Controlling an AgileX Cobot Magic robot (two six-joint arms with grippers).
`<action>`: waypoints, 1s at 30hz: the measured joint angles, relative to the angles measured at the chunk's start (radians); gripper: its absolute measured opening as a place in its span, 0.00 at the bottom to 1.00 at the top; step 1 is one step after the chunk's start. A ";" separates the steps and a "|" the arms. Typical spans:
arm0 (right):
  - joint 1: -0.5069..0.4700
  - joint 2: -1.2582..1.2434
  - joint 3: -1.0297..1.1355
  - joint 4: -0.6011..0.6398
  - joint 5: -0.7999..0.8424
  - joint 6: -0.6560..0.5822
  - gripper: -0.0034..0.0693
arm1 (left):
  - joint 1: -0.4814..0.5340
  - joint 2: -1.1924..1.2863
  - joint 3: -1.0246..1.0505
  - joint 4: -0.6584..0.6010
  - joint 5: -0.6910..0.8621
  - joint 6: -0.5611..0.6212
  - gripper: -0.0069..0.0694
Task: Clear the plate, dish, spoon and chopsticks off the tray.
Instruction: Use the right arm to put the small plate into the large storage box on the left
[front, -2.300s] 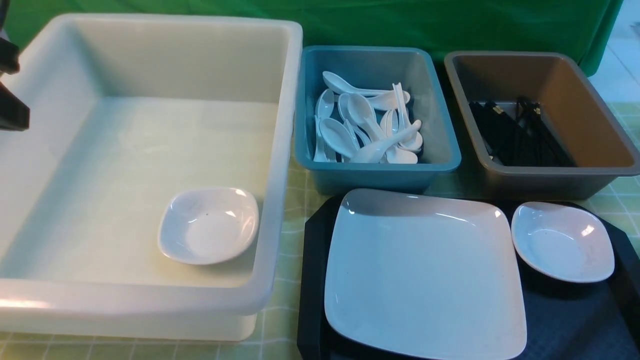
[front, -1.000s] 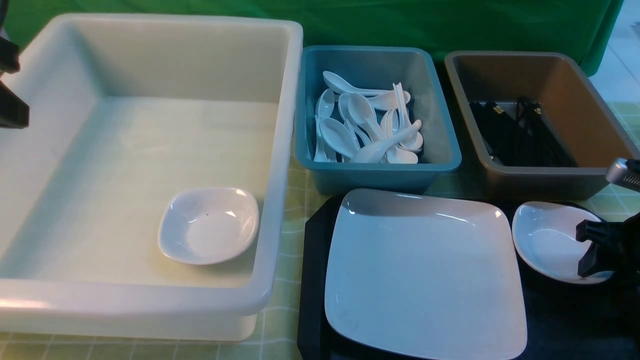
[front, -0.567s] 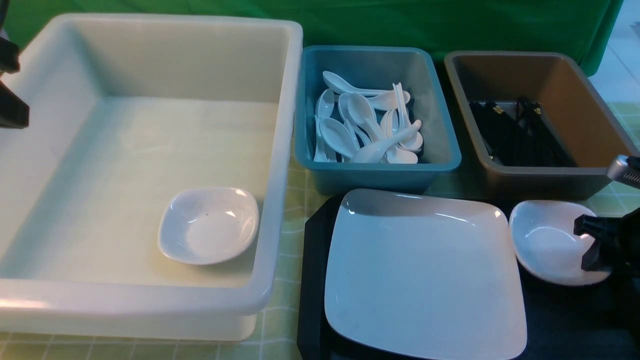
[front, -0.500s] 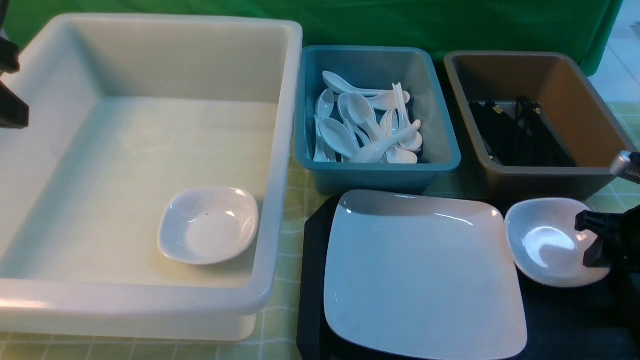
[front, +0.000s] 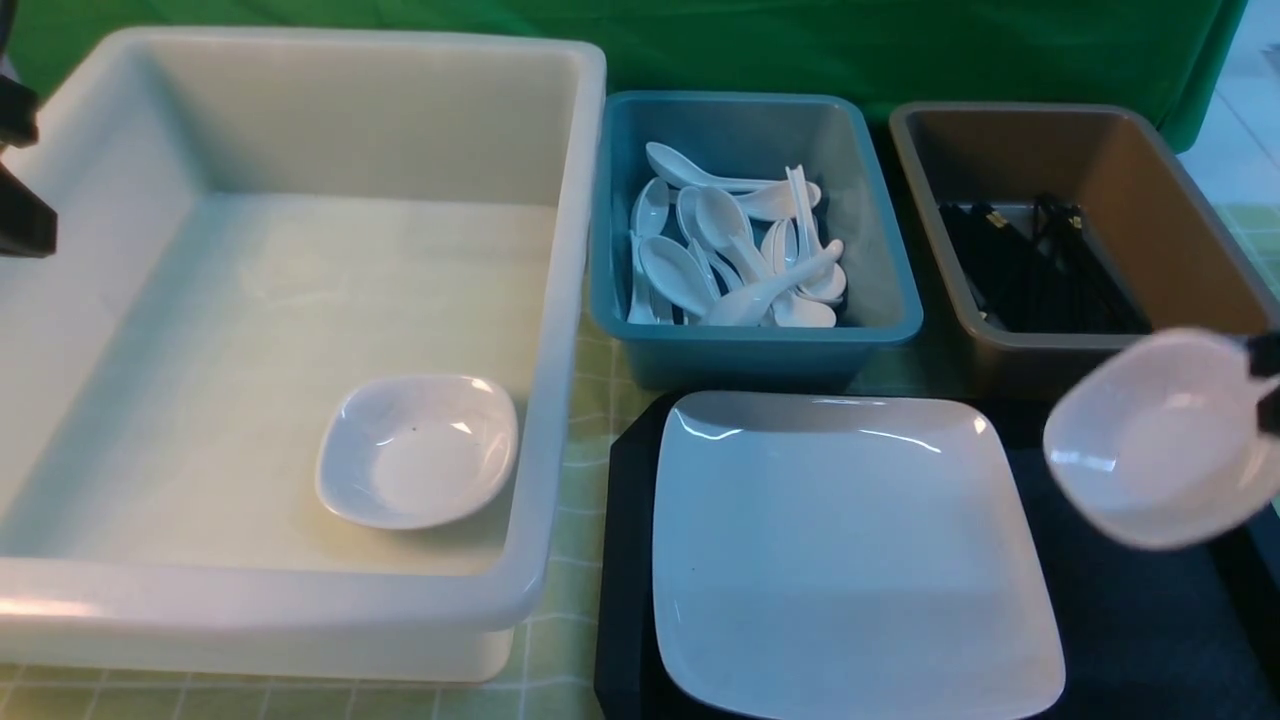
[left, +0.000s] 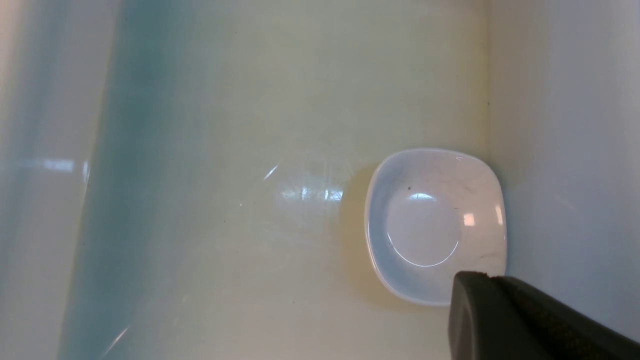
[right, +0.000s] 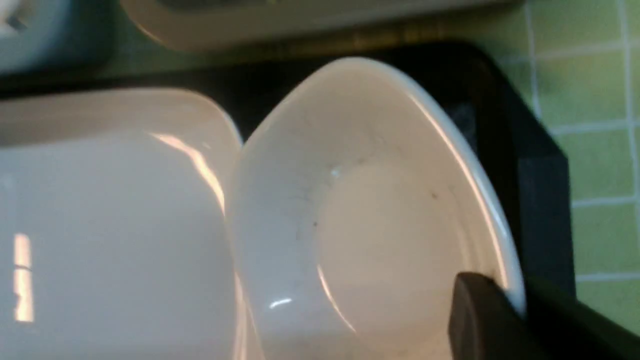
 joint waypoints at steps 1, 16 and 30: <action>0.010 -0.018 -0.043 0.023 0.019 -0.021 0.09 | 0.000 0.000 0.000 0.000 0.000 0.000 0.09; 0.701 0.330 -0.729 0.233 0.115 -0.389 0.09 | 0.000 0.000 0.000 -0.001 0.000 0.000 0.09; 0.855 0.992 -1.470 0.101 0.386 -0.400 0.09 | 0.000 0.000 0.000 -0.001 0.000 0.000 0.09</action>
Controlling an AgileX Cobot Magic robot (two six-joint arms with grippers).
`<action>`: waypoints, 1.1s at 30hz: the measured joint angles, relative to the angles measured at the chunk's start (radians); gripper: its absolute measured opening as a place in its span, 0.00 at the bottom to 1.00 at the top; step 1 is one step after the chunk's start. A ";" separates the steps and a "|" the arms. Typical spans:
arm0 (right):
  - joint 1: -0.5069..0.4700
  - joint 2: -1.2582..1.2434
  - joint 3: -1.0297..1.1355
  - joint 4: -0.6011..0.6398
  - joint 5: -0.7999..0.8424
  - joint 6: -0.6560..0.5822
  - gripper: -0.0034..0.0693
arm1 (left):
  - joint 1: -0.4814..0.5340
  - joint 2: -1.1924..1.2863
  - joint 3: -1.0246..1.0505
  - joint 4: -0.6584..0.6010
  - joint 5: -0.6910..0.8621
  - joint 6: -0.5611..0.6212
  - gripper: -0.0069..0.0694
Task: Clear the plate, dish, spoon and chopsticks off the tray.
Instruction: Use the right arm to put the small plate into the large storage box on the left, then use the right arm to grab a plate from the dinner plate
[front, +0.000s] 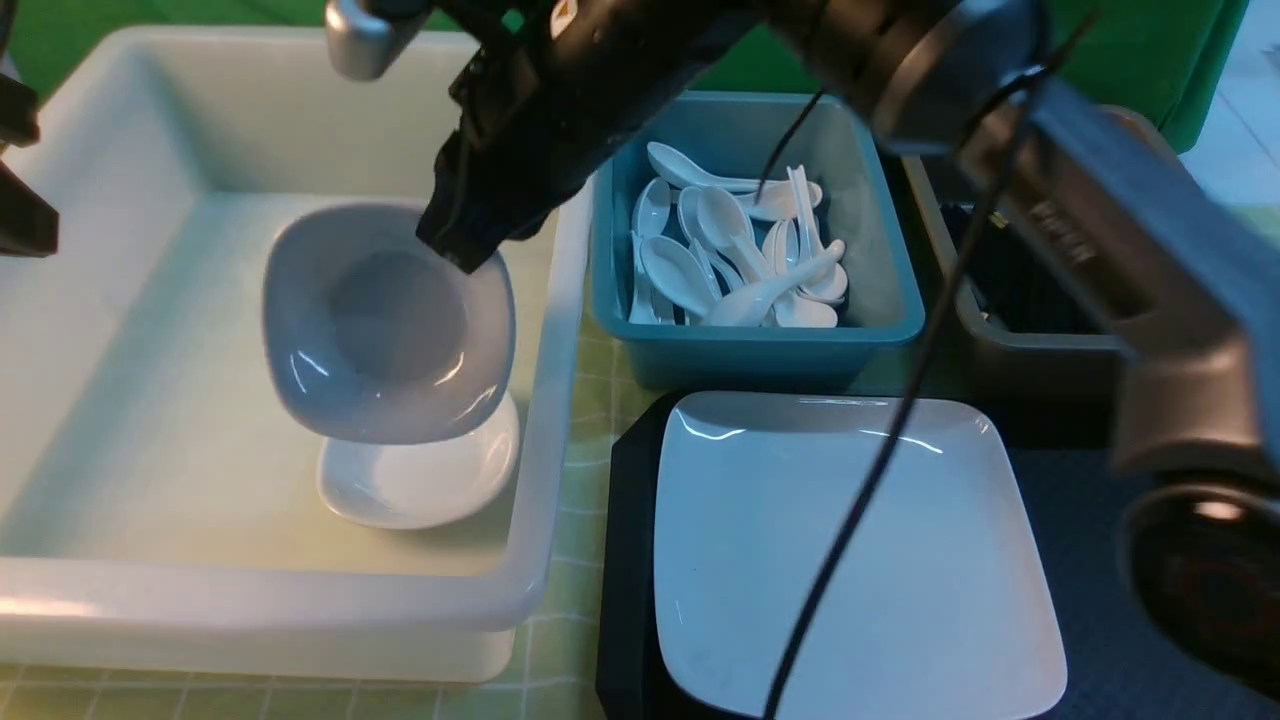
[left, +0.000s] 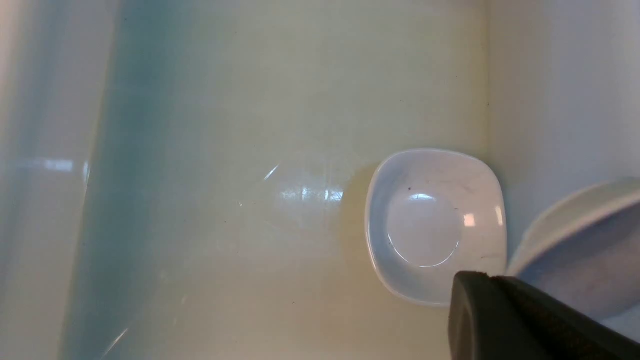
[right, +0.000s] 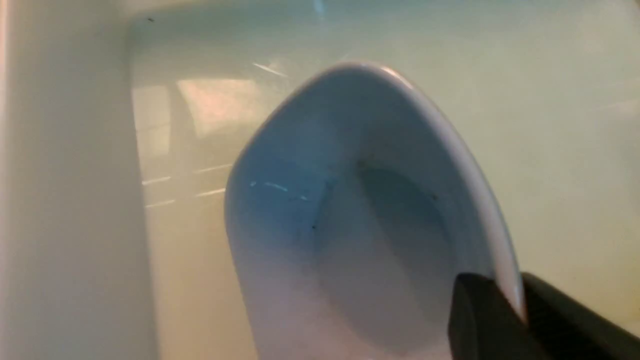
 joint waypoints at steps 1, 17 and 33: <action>0.000 0.027 -0.018 -0.001 -0.002 0.005 0.09 | 0.000 0.000 0.000 0.000 0.000 0.000 0.09; 0.000 0.153 -0.038 -0.030 -0.051 0.004 0.15 | 0.000 0.000 0.000 -0.012 -0.031 0.000 0.09; 0.000 0.090 -0.134 -0.119 0.018 0.069 0.33 | 0.000 0.000 0.000 -0.022 -0.049 -0.001 0.09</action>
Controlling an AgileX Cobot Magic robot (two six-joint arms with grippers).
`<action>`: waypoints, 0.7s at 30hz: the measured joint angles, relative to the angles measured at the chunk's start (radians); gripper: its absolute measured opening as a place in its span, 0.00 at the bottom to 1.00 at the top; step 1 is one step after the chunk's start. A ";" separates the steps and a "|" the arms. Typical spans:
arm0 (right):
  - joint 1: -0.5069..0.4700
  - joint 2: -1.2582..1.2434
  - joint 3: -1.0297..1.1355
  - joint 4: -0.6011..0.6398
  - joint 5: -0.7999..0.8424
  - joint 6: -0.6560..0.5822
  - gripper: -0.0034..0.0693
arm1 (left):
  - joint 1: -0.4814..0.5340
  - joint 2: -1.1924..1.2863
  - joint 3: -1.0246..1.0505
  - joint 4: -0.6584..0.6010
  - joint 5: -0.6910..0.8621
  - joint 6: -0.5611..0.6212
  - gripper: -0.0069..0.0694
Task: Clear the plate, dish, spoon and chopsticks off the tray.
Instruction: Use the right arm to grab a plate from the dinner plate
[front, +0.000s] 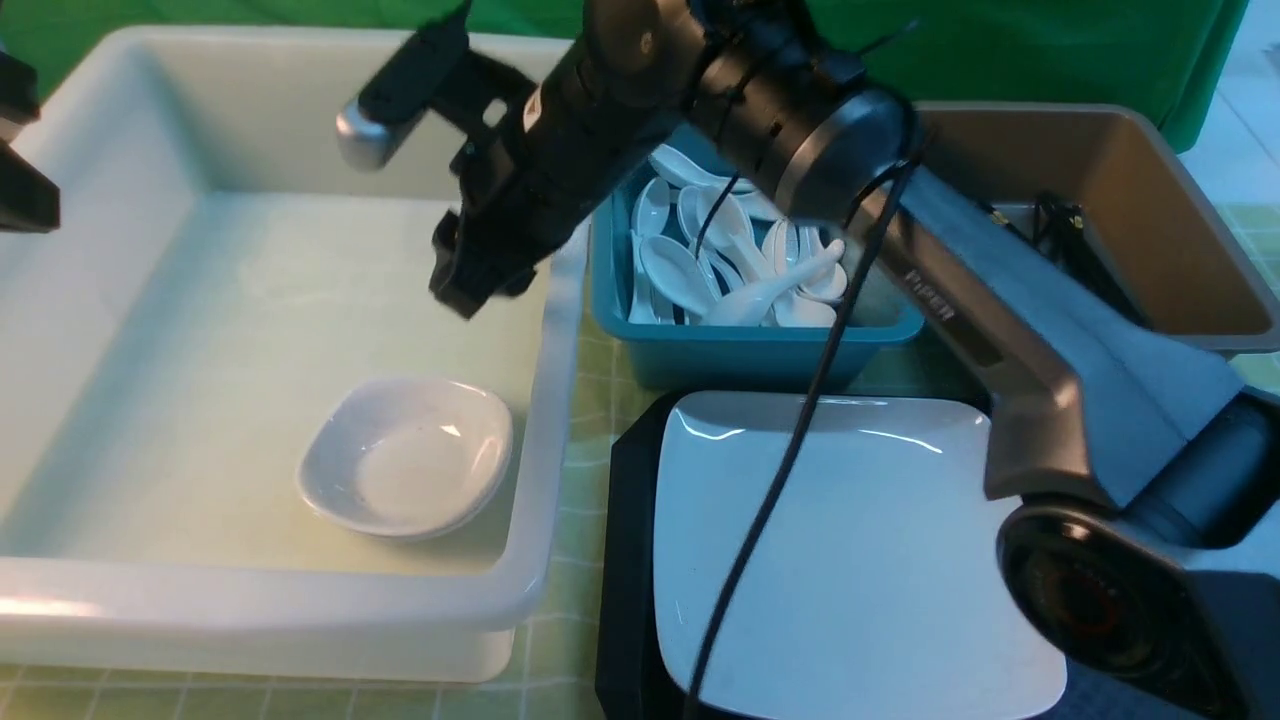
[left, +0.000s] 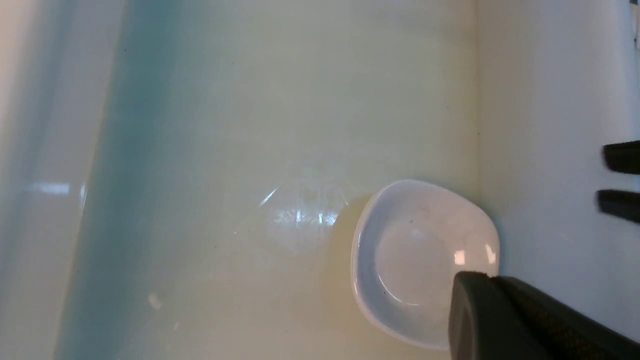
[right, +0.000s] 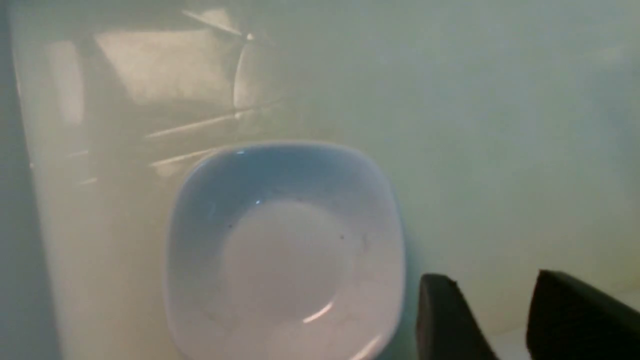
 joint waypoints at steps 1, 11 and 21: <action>0.000 -0.005 0.000 0.000 0.000 0.000 0.33 | 0.000 0.000 0.000 0.000 -0.001 0.000 0.09; 0.000 -0.422 0.064 -0.396 0.005 0.282 0.05 | 0.000 0.000 0.000 -0.004 -0.008 0.000 0.09; 0.000 -0.998 0.685 -0.448 0.005 0.398 0.05 | 0.000 0.000 0.000 -0.023 -0.006 0.000 0.09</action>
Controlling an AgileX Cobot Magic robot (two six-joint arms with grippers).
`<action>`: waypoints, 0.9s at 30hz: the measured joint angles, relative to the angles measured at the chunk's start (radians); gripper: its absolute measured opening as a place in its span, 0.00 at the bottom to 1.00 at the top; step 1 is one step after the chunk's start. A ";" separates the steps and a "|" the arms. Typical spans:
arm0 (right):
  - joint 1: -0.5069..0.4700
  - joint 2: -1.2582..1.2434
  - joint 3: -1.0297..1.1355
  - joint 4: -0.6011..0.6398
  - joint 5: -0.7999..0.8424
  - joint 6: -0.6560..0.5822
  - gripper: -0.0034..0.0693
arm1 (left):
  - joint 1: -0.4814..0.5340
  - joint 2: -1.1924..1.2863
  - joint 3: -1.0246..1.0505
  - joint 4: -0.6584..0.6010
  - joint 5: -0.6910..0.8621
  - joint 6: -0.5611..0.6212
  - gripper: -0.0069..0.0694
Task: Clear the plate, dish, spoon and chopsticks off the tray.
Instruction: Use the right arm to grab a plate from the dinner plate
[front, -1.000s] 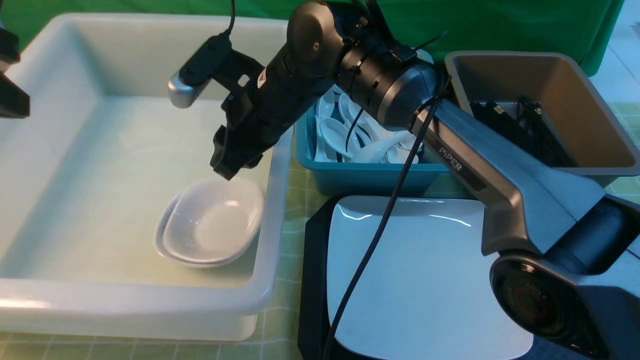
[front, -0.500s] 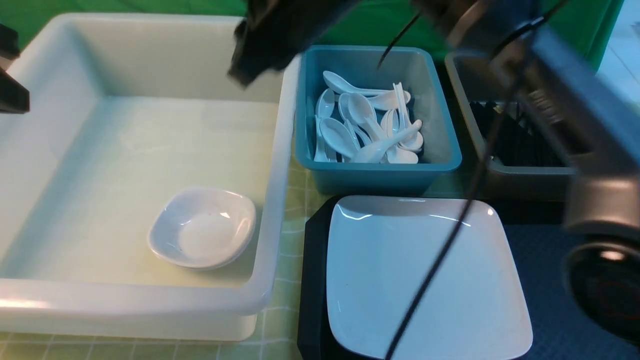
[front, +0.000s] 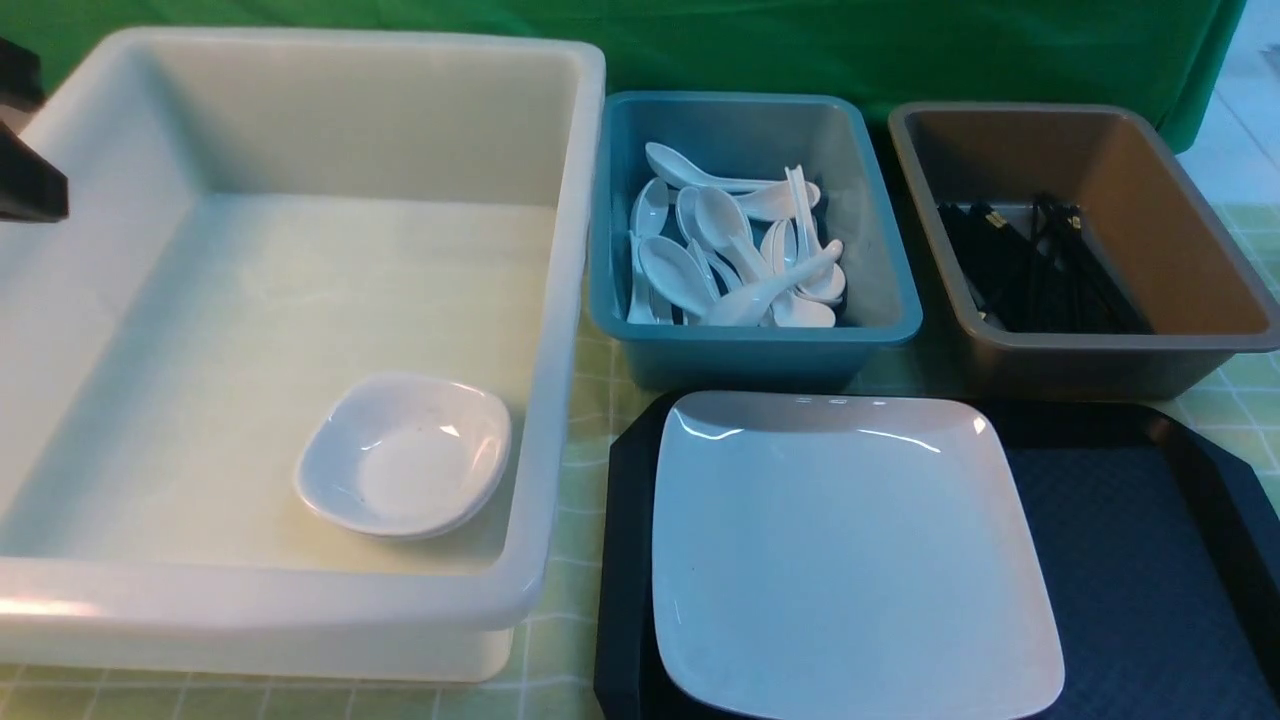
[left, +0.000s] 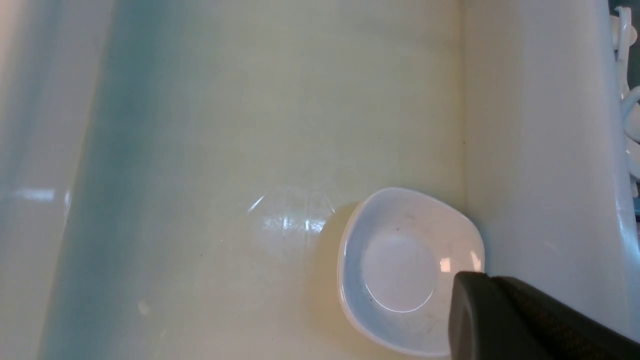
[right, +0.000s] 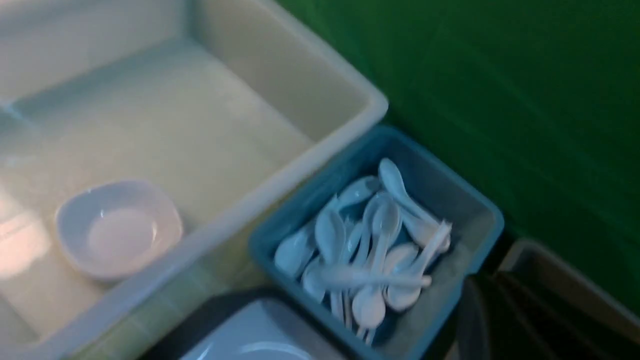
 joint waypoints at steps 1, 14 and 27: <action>0.000 -0.053 0.075 -0.001 0.000 0.015 0.05 | 0.000 0.000 0.000 0.000 0.002 0.000 0.09; 0.000 -0.679 1.114 -0.022 -0.116 0.474 0.05 | 0.000 0.001 0.000 -0.178 0.037 0.000 0.09; 0.000 -0.706 1.314 -0.088 -0.194 0.585 0.04 | -0.188 0.001 0.000 -0.228 0.135 -0.025 0.09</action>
